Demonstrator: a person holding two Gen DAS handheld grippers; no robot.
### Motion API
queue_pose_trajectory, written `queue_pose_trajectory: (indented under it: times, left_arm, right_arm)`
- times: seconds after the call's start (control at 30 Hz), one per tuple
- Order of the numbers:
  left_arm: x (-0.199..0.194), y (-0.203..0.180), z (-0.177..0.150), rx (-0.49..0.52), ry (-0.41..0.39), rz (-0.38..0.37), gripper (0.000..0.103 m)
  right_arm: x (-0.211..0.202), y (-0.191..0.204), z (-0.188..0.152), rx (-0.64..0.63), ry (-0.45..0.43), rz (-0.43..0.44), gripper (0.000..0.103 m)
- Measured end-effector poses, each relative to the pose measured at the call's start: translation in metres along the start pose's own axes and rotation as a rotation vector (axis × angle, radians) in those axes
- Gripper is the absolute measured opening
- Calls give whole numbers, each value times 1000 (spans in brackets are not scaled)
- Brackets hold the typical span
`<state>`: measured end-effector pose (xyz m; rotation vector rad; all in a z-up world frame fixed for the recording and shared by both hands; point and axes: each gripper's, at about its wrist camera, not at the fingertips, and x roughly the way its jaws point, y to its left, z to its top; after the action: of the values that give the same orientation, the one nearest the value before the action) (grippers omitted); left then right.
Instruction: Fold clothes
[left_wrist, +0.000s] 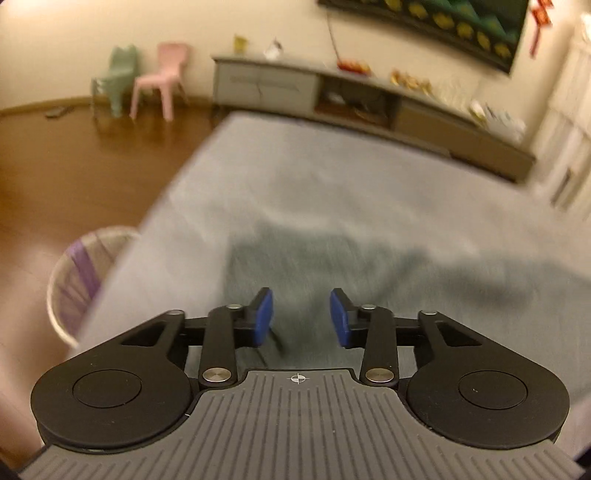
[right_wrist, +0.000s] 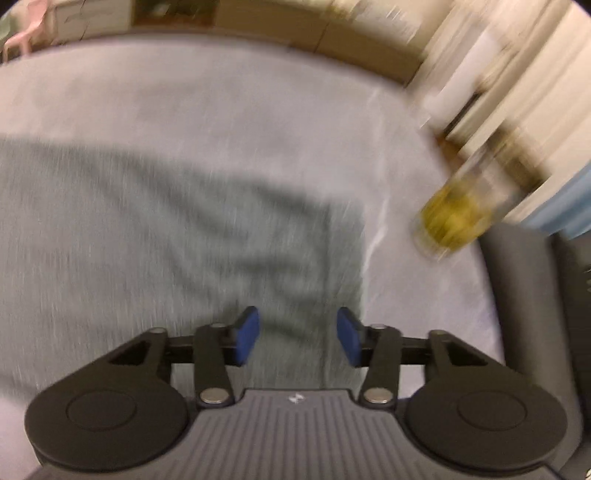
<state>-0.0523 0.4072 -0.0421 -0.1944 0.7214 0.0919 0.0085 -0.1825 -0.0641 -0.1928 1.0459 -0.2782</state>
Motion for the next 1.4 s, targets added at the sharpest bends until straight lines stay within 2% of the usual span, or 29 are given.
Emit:
queue_pose_trajectory:
  times: [0.03, 0.07, 0.13, 0.2, 0.27, 0.3, 0.33, 0.37, 0.47, 0.5, 0.57, 0.63, 0.67, 0.73, 0.8, 0.87, 0.9, 0.97, 1.03, 1.1, 1.17, 1.23, 1.3, 1.33, 1.4]
  left_arm:
    - [9, 5, 13, 1, 5, 17, 36]
    - [25, 8, 25, 3, 37, 14, 41]
    - [64, 10, 39, 18, 137, 7, 42]
    - [102, 8, 45, 46, 229, 34, 42]
    - [116, 5, 43, 54, 266, 54, 43]
    - [119, 2, 43, 59, 267, 51, 43]
    - [122, -1, 43, 64, 265, 47, 34]
    - [120, -5, 41, 83, 260, 46, 21]
    - [114, -19, 35, 146, 233, 55, 9]
    - [112, -20, 33, 139, 221, 64, 8]
    - [104, -9, 34, 57, 174, 86, 3]
    - [93, 12, 30, -86, 108, 136, 3]
    - [89, 21, 25, -149, 83, 133, 2]
    - [82, 38, 14, -272, 36, 113, 2]
    - [84, 39, 9, -274, 69, 40, 4]
    - [75, 43, 13, -287, 49, 19, 9]
    - [69, 45, 16, -295, 32, 17, 11]
    - [48, 43, 24, -277, -25, 27, 21]
    - [29, 29, 29, -194, -71, 6, 24]
    - [29, 9, 27, -94, -47, -48, 26]
    - [39, -12, 22, 14, 9, -92, 27]
    - [62, -15, 17, 43, 67, -37, 26]
    - [85, -16, 11, 64, 125, 28, 23]
    - [95, -11, 8, 57, 132, 72, 4]
    - [108, -4, 8, 35, 137, 137, 0]
  right_arm:
    - [-7, 8, 3, 6, -39, -14, 49]
    - [-12, 18, 7, 7, -71, -3, 54]
    - [-18, 40, 16, -2, -121, 28, 61]
    - [-11, 61, 22, -33, -129, 42, 64]
    - [4, 72, 24, -55, -111, 45, 64]
    - [12, 79, 24, -53, -93, 52, 64]
    - [22, 80, 22, -37, -78, 51, 63]
    - [28, 80, 20, -14, -83, 59, 61]
    - [38, 75, 18, 34, -86, 81, 61]
    - [39, 73, 17, 36, -86, 86, 62]
    - [41, 66, 15, 55, -82, 90, 67]
    - [43, 57, 13, 90, -71, 90, 68]
    - [45, 52, 11, 113, -65, 96, 72]
    - [49, 42, 10, 167, -51, 135, 74]
    - [48, 43, 5, 172, -50, 138, 76]
    - [46, 41, 3, 175, -54, 130, 75]
    - [44, 43, 2, 171, -67, 110, 69]
    - [38, 48, 2, 164, -114, 82, 65]
    - [30, 55, 2, 158, -183, 70, 65]
    - [26, 58, 7, 182, -230, 117, 65]
    - [35, 60, 12, 193, -213, 171, 65]
    - [55, 58, 18, 202, -156, 174, 63]
    - [70, 47, 19, 241, -129, 149, 68]
    - [76, 39, 20, 268, -122, 152, 68]
    - [79, 29, 22, 309, -121, 144, 70]
